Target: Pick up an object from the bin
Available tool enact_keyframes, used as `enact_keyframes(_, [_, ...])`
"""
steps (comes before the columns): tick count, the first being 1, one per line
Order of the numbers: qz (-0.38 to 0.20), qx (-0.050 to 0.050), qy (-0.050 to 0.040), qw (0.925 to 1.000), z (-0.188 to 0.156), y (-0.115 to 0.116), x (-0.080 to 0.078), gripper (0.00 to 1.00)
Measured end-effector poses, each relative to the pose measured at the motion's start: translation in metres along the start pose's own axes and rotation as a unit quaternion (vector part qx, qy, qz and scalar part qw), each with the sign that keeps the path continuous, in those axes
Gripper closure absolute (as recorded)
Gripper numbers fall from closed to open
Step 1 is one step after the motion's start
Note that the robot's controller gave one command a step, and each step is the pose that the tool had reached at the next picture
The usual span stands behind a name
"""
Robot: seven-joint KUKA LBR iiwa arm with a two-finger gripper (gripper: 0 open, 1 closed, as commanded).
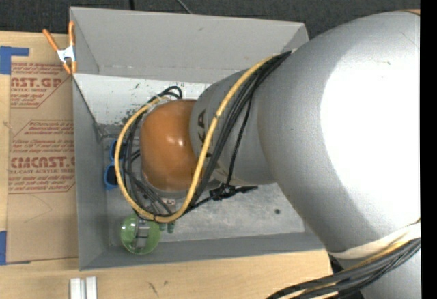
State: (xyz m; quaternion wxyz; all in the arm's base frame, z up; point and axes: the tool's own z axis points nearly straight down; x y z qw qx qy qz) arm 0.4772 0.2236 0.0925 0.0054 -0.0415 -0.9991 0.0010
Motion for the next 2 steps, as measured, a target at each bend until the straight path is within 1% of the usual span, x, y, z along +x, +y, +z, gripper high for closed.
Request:
enact_keyframes(1, [0.002, -0.003, -0.006, 1.0, -0.005, -0.001, -0.005, 1.0])
enact_keyframes(2, [-0.019, -0.004, -0.0093, 0.9998, -0.148, 0.015, -0.003, 1.0])
